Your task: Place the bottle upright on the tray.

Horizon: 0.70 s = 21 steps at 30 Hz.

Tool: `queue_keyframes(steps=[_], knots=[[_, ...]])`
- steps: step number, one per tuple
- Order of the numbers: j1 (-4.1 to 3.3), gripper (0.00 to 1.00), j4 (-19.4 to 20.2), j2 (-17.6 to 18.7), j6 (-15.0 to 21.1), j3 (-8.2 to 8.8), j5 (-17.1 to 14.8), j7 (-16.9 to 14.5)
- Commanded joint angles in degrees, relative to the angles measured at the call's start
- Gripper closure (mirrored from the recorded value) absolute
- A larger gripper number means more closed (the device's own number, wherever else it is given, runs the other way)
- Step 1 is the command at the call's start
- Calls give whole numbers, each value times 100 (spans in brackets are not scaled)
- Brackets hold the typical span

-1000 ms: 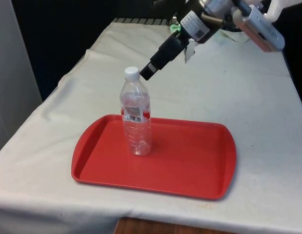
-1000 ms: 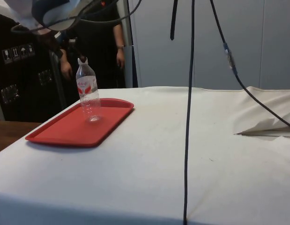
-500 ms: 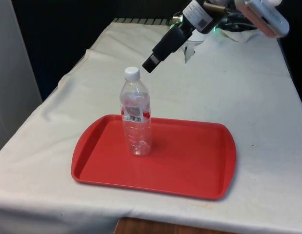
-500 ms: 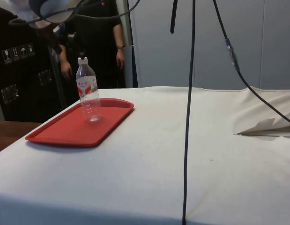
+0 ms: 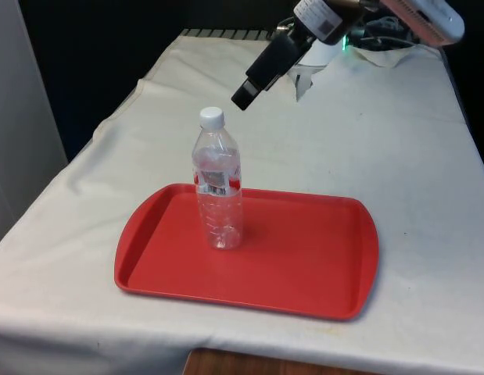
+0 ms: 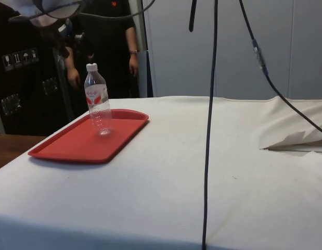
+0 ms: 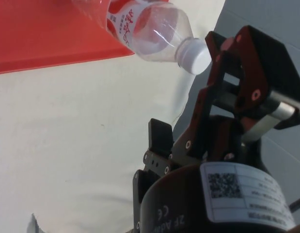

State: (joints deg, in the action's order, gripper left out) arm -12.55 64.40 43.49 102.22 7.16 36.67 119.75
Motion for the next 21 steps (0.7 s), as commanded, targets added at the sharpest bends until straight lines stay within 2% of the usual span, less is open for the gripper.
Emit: queue_keyframes(steps=[1,5,6,7,12,13,21], knots=[[23,0,-11,-40,-29,-29,-80,-23],[23,0,-63,-69,-86,-29,-92,-23],[0,0,-63,-46,-92,-6,-29,-11],[23,0,-74,-74,-103,-34,-92,-23],[17,0,-160,-126,-223,-46,-92,-17],[0,0,-149,-103,-212,-23,-29,-11],[29,0,-298,-126,-361,-80,-86,-17]])
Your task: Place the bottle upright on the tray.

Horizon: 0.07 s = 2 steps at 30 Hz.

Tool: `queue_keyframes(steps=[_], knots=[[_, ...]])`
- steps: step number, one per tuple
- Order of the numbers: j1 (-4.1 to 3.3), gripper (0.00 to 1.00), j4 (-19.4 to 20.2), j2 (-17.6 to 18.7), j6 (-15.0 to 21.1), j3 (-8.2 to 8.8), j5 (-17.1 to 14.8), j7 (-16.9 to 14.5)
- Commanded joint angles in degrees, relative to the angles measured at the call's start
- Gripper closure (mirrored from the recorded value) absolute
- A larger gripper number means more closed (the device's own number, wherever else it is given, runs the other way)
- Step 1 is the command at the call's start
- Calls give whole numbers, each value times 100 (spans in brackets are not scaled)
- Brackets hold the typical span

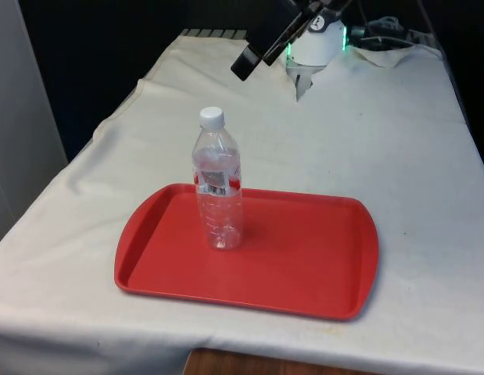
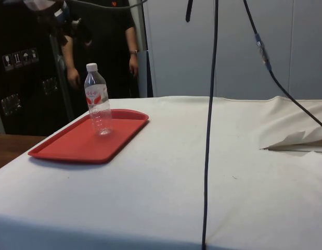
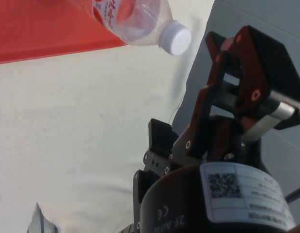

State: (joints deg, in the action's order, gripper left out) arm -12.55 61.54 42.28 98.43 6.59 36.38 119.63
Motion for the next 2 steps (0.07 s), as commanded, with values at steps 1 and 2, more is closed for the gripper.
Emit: queue_keyframes(steps=[1,2], knots=[[29,0,-11,-6,17,-23,-52,-6],[6,0,0,0,0,0,0,0]])
